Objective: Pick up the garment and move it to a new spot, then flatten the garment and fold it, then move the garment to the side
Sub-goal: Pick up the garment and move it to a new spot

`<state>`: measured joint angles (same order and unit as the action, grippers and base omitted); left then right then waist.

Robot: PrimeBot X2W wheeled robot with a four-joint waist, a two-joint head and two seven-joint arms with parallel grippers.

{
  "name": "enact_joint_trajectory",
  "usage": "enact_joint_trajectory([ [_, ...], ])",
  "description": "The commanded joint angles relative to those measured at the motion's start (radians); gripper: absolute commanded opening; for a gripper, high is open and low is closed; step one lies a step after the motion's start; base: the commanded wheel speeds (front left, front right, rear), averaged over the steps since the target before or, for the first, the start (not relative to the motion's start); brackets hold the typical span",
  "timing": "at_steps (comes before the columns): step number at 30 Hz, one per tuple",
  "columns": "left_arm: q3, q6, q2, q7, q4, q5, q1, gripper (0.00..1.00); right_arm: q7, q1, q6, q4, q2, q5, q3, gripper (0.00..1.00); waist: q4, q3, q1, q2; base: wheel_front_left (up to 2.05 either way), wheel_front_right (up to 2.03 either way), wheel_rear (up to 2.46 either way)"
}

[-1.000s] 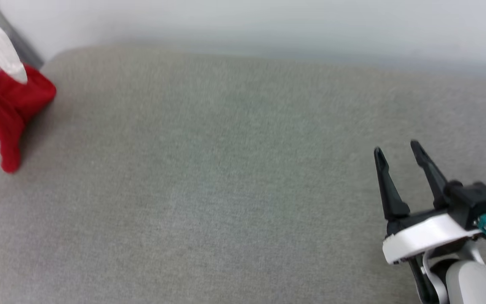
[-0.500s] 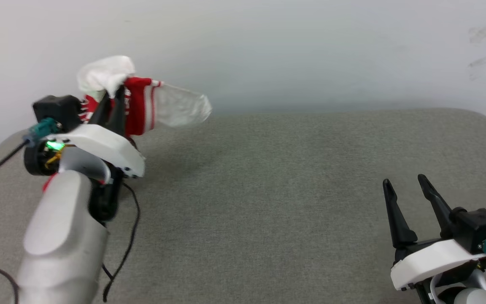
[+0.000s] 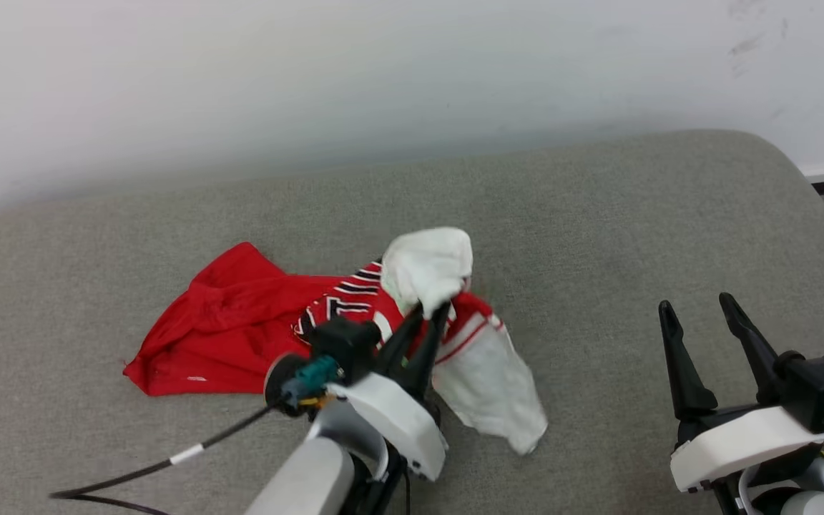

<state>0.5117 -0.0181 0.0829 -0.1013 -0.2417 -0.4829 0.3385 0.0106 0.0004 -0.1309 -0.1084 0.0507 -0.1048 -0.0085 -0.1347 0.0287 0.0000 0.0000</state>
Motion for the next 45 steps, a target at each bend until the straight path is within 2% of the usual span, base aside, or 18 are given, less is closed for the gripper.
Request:
enact_joint_trajectory([
  [1, 0.017, -0.003, -0.001, -0.006, -0.023, 0.017, -0.023, 0.0, -0.001, -0.01, 0.0, -0.005, -0.001, -0.004, 0.0, 1.0, -0.001, 0.034, 0.0, 0.0, 0.0, 0.0, 0.0],
  [6, 0.081, -0.016, -0.004, -0.014, -0.138, 0.038, -0.071, 0.0, -0.012, -0.034, 0.0, -0.004, -0.001, -0.008, 0.001, 1.0, 0.018, 0.088, 0.0, 0.0, 0.0, 0.0, 0.0],
  [7, 0.088, -0.02, -0.004, -0.01, -0.165, 0.038, -0.077, 0.14, -0.014, -0.039, 0.0, -0.002, -0.001, -0.007, 0.002, 1.0, 0.023, 0.095, 0.0, 0.0, 0.0, 0.0, 0.0],
  [8, 0.096, -0.027, -0.004, -0.01, -0.185, 0.038, -0.078, 0.38, -0.017, -0.043, 0.0, 0.001, -0.001, -0.007, 0.002, 1.0, 0.028, 0.099, 0.0, 0.0, 0.0, 0.0, 0.0],
  [9, 0.101, -0.035, -0.004, -0.015, -0.2, 0.038, -0.075, 0.75, -0.019, -0.047, 0.0, 0.003, -0.001, -0.006, 0.002, 1.0, 0.034, 0.104, 0.0, 0.0, 0.0, 0.0, 0.0],
  [10, 0.109, -0.042, -0.005, -0.019, -0.215, 0.04, -0.07, 1.0, -0.02, -0.049, 0.0, 0.008, -0.001, -0.007, 0.0, 1.0, 0.041, 0.105, 0.0, 0.0, 0.0, 0.0, 0.0],
  [16, 0.114, -0.044, -0.011, -0.098, -0.227, 0.059, -0.034, 1.0, -0.025, -0.043, 0.0, 0.035, -0.001, -0.006, -0.014, 1.0, 0.084, 0.066, 0.0, 0.0, 0.0, 0.0, 0.0],
  [22, 0.064, -0.011, 0.014, -0.145, -0.148, 0.057, -0.038, 1.0, -0.02, -0.014, 0.0, 0.056, -0.001, -0.014, -0.03, 1.0, 0.116, 0.001, 0.0, 0.0, 0.0, 0.0, 0.0],
  [28, -0.007, 0.068, 0.074, -0.15, -0.09, 0.061, -0.071, 1.0, -0.013, 0.016, 0.0, 0.056, -0.001, -0.014, -0.045, 1.0, 0.139, -0.038, 0.0, 0.0, 0.0, 0.0, 0.0],
  [35, -0.127, 0.159, 0.18, -0.144, -0.016, 0.032, -0.145, 1.0, -0.005, 0.045, 0.0, 0.05, -0.001, -0.01, -0.051, 1.0, 0.149, -0.055, 0.0, 0.0, 0.0, 0.0, 0.0],
  [40, -0.166, 0.184, 0.256, -0.106, 0.048, 0.025, -0.207, 1.0, 0.0, 0.07, 0.0, 0.052, -0.001, -0.017, -0.056, 1.0, 0.149, -0.07, 0.0, 0.0, 0.0, 0.0, 0.0],
  [45, -0.174, 0.206, 0.289, -0.063, 0.113, 0.016, -0.261, 1.0, 0.006, 0.09, 0.0, 0.045, -0.001, -0.017, -0.049, 1.0, 0.142, -0.081, 0.0, 0.0, 0.0, 0.0, 0.0],
])
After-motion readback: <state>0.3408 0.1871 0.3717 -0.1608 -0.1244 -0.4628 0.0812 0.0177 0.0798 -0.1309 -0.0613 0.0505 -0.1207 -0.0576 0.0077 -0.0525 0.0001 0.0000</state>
